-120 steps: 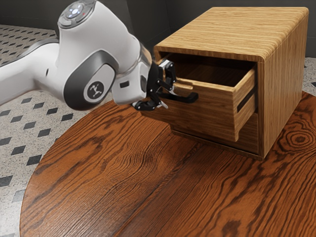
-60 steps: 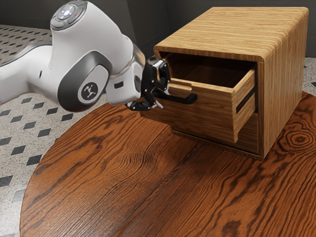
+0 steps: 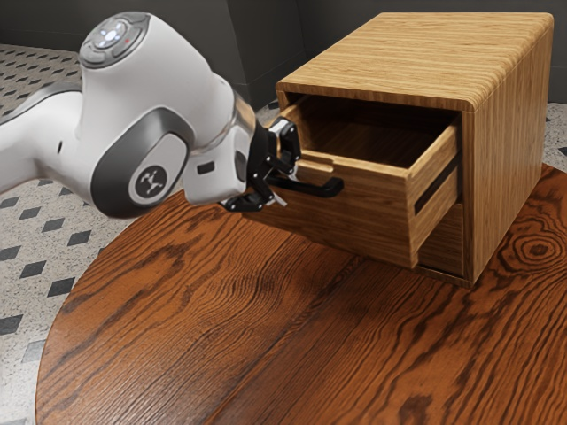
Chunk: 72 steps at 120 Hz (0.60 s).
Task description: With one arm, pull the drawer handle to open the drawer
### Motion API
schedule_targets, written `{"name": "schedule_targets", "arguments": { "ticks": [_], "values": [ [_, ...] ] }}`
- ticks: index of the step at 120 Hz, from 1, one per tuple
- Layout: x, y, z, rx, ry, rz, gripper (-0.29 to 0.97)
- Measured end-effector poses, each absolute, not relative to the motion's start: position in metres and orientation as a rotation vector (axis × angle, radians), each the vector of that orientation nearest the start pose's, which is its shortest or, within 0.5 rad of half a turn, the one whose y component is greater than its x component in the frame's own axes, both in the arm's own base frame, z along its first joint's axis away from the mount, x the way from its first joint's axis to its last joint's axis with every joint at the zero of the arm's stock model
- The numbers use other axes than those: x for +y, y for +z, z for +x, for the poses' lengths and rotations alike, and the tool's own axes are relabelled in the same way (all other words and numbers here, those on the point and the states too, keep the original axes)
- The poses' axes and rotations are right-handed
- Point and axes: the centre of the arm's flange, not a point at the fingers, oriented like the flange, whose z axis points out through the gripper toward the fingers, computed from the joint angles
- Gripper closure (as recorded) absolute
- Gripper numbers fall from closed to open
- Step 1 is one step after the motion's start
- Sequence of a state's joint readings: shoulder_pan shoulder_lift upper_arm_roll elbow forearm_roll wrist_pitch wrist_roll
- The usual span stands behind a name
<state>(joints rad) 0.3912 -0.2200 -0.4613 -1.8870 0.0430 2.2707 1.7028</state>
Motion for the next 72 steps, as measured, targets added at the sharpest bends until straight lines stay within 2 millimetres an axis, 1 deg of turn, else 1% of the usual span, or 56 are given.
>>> {"name": "schedule_targets", "arguments": {
  "ticks": [14,37,52,72],
  "values": [
    [-0.064,0.653,0.535,2.039,-0.390,-1.603,0.56],
    [-0.067,0.659,0.527,2.025,-0.388,-1.594,0.58],
    [-0.068,0.659,0.520,2.022,-0.386,-1.597,0.58],
    [-0.071,0.655,0.519,2.029,-0.387,-1.599,0.57]
  ]
}}
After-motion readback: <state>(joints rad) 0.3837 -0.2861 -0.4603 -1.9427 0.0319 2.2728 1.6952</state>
